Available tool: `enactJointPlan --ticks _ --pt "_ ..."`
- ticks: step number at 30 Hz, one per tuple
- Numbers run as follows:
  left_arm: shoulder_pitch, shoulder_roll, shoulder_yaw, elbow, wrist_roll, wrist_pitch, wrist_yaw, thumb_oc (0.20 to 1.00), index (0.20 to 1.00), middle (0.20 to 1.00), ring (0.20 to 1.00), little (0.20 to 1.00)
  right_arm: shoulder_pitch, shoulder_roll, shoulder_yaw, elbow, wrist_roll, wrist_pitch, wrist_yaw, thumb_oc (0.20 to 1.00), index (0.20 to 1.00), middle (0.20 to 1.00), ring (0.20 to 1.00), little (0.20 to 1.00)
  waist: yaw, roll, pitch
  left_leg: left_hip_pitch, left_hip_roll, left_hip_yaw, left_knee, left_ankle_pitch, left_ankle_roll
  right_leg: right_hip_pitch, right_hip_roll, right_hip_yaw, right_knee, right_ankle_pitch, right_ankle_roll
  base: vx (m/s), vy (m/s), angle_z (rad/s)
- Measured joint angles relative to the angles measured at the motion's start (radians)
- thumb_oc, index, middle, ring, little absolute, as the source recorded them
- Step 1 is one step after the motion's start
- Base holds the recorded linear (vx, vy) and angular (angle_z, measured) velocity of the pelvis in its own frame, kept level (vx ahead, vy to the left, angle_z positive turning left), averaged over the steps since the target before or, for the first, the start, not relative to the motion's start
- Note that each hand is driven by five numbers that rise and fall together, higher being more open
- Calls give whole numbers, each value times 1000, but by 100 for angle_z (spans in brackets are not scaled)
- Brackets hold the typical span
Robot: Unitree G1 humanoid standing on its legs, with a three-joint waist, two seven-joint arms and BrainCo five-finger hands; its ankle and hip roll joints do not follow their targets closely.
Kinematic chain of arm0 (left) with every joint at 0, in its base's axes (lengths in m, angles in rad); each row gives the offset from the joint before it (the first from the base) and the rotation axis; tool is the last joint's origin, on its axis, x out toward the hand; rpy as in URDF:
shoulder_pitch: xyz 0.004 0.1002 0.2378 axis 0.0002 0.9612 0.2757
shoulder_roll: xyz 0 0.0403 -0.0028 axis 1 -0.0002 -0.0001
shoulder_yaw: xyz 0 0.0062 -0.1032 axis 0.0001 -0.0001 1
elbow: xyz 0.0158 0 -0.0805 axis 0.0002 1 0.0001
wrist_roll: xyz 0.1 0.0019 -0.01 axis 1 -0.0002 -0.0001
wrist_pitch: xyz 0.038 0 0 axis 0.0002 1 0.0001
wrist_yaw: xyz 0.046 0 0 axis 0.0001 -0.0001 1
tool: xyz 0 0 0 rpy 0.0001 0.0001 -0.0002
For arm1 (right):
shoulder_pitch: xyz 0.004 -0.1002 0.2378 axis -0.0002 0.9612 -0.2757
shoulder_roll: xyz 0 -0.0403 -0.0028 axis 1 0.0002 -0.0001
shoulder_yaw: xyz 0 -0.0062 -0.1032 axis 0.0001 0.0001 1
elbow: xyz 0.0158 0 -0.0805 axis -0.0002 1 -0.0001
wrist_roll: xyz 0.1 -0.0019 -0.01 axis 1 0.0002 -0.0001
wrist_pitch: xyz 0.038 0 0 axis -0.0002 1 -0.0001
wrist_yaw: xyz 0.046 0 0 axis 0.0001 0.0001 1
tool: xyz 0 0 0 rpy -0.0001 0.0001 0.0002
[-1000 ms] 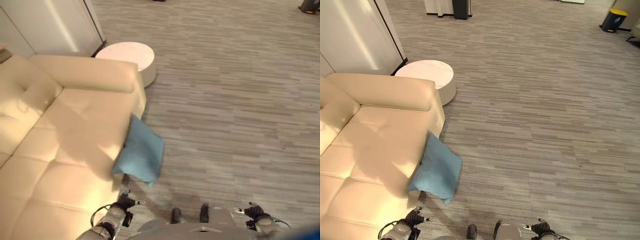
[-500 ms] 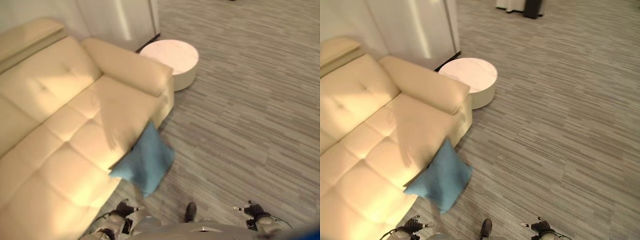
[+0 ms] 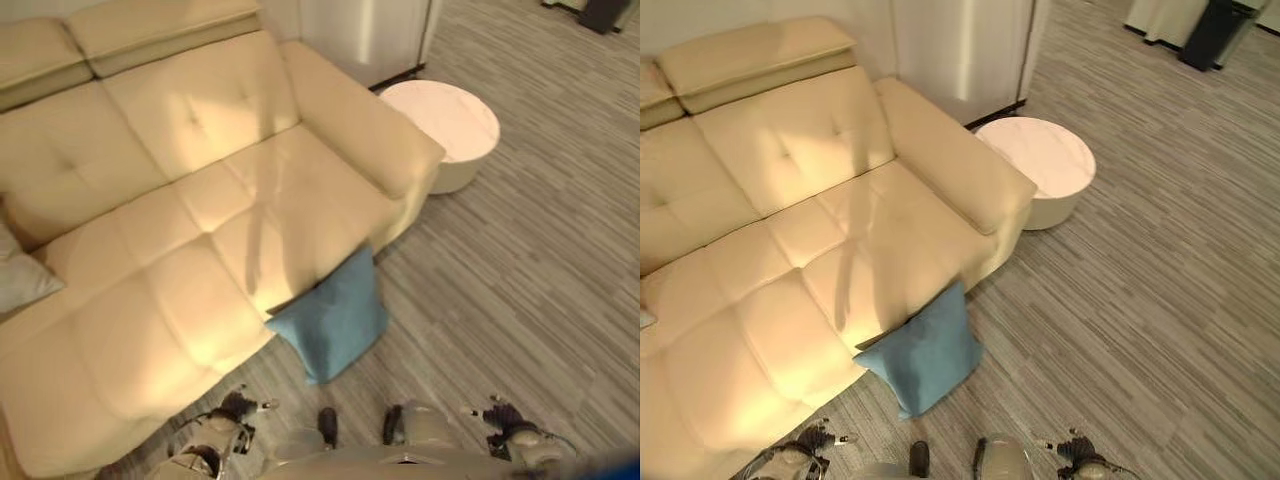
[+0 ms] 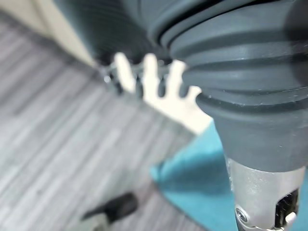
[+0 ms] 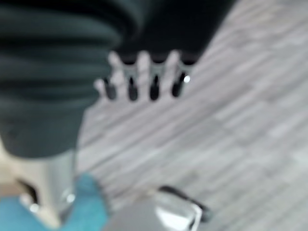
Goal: Pick up all the scattered cushions and arrange them neatly on the sofa.
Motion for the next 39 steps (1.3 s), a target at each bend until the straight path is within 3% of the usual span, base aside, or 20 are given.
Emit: enactJointPlan --ticks 1,3,4,5,6,8,11,15,16,18,20,21,22,26,28,30,32,34,36,39 --pt "6 -5 2 2 -1 0 0 1000 1000 1000 1000 1000 -8 2 18 -4 0 -1 1 1000 1000 1000 1000 1000 3 1 -1 19 -1 -16 -1 -8 -9 0 13 14 -116 38 3 200 -127 51" --pt "12 -11 2 2 -1 -1 0 1000 1000 1000 1000 1000 -20 3 22 1 0 0 7 1000 1000 1000 1000 1000 -11 10 5 68 1 -88 -4 -41 -20 14 23 124 -330 159 21 243 -239 114" --pt "26 -9 2 3 -1 -1 0 1000 1000 1000 1000 1000 -20 6 27 6 0 0 9 1000 1000 1000 1000 1000 -19 7 0 95 3 -136 -5 -58 -28 47 20 183 -374 199 32 225 -313 128" --pt "33 -8 2 3 -1 -2 1 1000 1000 1000 1000 1000 -16 7 26 9 0 1 10 1000 1000 1000 1000 1000 -22 1 -4 107 3 -155 -5 -70 -32 74 13 194 -378 199 33 156 -289 103" --pt "32 -16 3 3 -2 -3 1 1000 1000 1000 1000 1000 -14 3 25 20 0 1 9 1000 1000 1000 1000 1000 -13 4 -8 130 23 -187 2 -91 -56 108 18 161 -393 263 12 105 -248 74" --pt "44 -30 20 0 -7 -11 1 1000 1000 1000 1000 1000 -27 1 26 14 0 0 9 1000 1000 1000 1000 1000 1 9 -17 118 62 -183 75 -91 -96 203 43 104 -483 282 -30 52 -258 56" --pt "46 -32 34 -2 -12 -17 1 1000 1000 1000 1000 1000 -38 -14 25 -1 1 -12 5 1000 1000 1000 1000 1000 12 -26 -56 63 93 -192 148 -76 -147 236 59 36 -514 260 -79 -20 -275 61" --pt "-7 -31 31 -3 -12 -18 1 1000 1000 1000 1000 1000 -27 -27 22 -8 2 -18 -4 1000 1000 1000 1000 1000 4 -72 -54 -42 126 -171 237 -78 -192 238 69 -80 -514 231 -99 -39 -163 106" --pt "-9 -32 21 0 -12 -15 0 1000 1000 1000 1000 1000 -30 -29 27 -10 3 -19 -4 1000 1000 1000 1000 1000 8 -80 -51 -50 142 -92 239 -67 -188 248 59 -127 -514 226 -116 -45 -86 72" --pt "-11 -40 -18 -3 -12 -11 -2 1000 1000 1000 1000 1000 -8 -39 16 -19 3 -21 -4 1000 1000 1000 1000 1000 -32 -82 -46 -87 143 70 267 -65 -181 263 46 -174 -513 203 -112 2 -26 102" --pt "-3 -41 -41 -18 -11 -16 -10 1000 1000 1000 1000 1000 -10 -40 10 -4 4 -21 -2 1000 1000 1000 1000 1000 -26 -73 -49 -94 91 55 174 -76 -141 236 49 -163 -505 203 -90 32 47 30" --pt "8 -37 -43 -18 -11 -9 -13 1000 1000 1000 1000 1000 -15 -36 7 -2 4 -21 -1 1000 1000 1000 1000 1000 -23 -59 -41 -79 85 62 101 -58 -73 229 60 -156 -494 208 -83 57 119 -31" --pt "23 -27 -39 -19 -11 -9 -13 1000 1000 1000 1000 1000 -13 -19 12 -1 3 -20 -2 1000 1000 1000 1000 1000 -29 -71 -39 -55 65 66 69 -45 -63 226 55 -138 -490 221 -53 63 154 -46" --pt "51 -8 -8 -16 -12 -9 -13 1000 1000 1000 1000 1000 20 5 16 15 2 -14 1 1000 1000 1000 1000 1000 -20 -76 -41 -41 27 79 17 1 -7 186 24 -87 -468 242 -2 10 146 -34" --pt "52 3 -5 -21 -12 -9 -12 1000 1000 1000 1000 1000 15 9 18 16 2 -9 2 1000 1000 1000 1000 1000 -16 -61 -26 -53 27 108 21 0 24 133 -5 -71 -337 194 30 -22 115 -27" --pt "48 11 -8 -22 -12 -10 -13 1000 1000 1000 1000 1000 -12 10 20 13 2 -10 3 1000 1000 1000 1000 1000 -11 -39 -17 -58 41 114 27 5 25 94 -6 -17 -217 155 33 15 85 -13" --pt "35 24 -7 -19 -12 -11 -12 1000 1000 1000 1000 1000 -25 8 20 -4 2 -12 3 1000 1000 1000 1000 1000 -13 -38 -12 -51 37 100 25 11 23 131 -19 100 -249 139 33 21 -31 17" --pt "29 23 -5 -19 -12 -12 -10 1000 1000 1000 1000 1000 -42 8 23 -6 1 -12 3 1000 1000 1000 1000 1000 -3 -22 -4 -35 47 103 21 11 23 155 -68 71 -290 147 54 -4 -65 7" --pt "31 32 5 -23 -13 -17 -7 1000 1000 1000 1000 1000 -37 16 26 -11 1 -22 3 1000 1000 1000 1000 1000 9 -51 -17 -18 29 86 19 0 -4 213 -101 66 -367 210 64 -15 -107 6" --pt "45 25 15 -21 -13 -18 -3 1000 1000 1000 1000 1000 -34 5 25 -19 1 -21 1 1000 1000 1000 1000 1000 13 -56 -31 -3 65 86 16 -2 -43 301 -69 48 -521 245 47 -72 -121 3"
